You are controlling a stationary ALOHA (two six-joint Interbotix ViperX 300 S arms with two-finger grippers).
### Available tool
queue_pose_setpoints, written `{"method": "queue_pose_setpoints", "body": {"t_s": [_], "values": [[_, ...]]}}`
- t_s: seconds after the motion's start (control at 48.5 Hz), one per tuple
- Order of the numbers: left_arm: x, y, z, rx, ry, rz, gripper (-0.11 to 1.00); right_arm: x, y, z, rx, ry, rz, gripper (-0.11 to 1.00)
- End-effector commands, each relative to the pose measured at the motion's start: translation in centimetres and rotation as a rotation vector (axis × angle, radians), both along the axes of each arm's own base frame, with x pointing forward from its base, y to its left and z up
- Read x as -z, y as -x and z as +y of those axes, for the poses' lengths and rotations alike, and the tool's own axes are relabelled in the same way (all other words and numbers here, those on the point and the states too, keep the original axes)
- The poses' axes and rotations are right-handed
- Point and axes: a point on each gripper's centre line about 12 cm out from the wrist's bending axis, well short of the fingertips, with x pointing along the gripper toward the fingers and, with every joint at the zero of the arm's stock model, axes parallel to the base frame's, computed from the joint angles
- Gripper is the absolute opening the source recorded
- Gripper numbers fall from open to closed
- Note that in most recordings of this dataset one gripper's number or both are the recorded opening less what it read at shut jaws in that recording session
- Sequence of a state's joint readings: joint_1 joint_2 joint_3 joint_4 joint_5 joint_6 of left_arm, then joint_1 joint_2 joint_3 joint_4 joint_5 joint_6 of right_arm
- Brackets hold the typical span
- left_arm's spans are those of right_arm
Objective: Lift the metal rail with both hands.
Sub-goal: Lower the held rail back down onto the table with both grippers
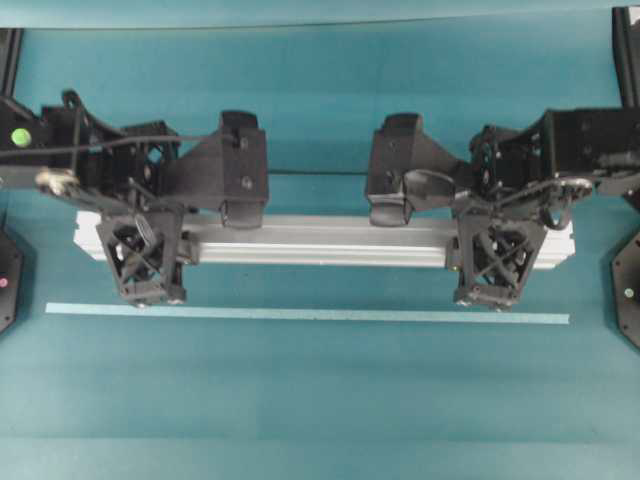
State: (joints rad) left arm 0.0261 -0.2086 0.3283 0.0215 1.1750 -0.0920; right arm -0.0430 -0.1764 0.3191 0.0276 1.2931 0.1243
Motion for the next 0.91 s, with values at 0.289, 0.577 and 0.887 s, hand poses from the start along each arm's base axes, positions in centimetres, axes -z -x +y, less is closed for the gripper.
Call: {"method": "queue_pose_setpoints", "body": {"t_s": [0.289, 0.577, 0.887], "values": [[3.7, -0.3, 0.1, 0.001, -0.001, 0.000, 0.37, 4.0, -0.3, -0.2, 0.030, -0.001, -0.030, 0.33], [6.9, -0.3, 0.1, 0.000, 0.000, 0.020, 0.37, 7.3, -0.8, -0.3, -0.016, 0.006, 0.003, 0.33], [9.5, -0.3, 0.2, 0.000, 0.001, -0.003, 0.37, 9.6, -1.4, -0.3, -0.044, 0.008, -0.013, 0.33]]}}
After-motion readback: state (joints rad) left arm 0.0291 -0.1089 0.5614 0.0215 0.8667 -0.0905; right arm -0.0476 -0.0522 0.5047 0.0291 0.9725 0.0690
